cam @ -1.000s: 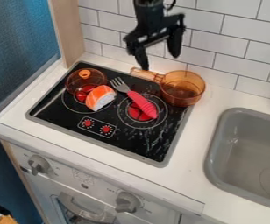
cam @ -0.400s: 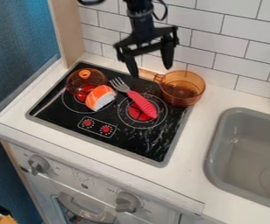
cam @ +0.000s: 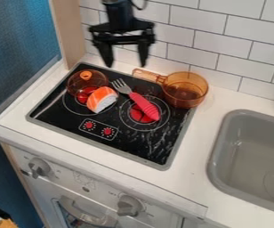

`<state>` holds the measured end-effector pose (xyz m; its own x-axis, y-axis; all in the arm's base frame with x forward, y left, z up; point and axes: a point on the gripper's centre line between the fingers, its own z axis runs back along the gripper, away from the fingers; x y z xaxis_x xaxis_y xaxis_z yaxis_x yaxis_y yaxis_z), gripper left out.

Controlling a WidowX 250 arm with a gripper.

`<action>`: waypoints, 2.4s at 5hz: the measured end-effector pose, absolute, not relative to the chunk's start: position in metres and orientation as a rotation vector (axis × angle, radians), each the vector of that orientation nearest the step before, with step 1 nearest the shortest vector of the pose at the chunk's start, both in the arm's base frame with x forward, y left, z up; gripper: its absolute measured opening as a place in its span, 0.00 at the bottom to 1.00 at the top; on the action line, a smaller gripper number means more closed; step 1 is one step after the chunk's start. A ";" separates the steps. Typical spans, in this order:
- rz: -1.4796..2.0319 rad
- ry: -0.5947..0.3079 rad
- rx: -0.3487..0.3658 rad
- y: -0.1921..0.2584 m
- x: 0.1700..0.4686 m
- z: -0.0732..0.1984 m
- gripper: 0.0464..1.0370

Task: Take the orange item from left side of stove and put it in the right side below the stove.

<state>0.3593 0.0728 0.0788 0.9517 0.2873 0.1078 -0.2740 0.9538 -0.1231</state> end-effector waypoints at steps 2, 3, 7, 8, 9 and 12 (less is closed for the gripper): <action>0.055 -0.088 -0.004 0.096 0.344 0.067 0.96; 0.017 -0.064 0.022 0.107 0.338 0.050 0.96; 0.007 -0.020 0.045 0.115 0.342 0.015 0.96; 0.004 0.018 0.072 0.117 0.346 0.002 0.96; -0.002 0.040 0.066 0.115 0.349 -0.007 0.96; -0.014 0.048 0.055 0.110 0.354 -0.015 0.63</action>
<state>0.3544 0.1102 -0.0154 0.9988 -0.0131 -0.0481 0.0158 0.9984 0.0548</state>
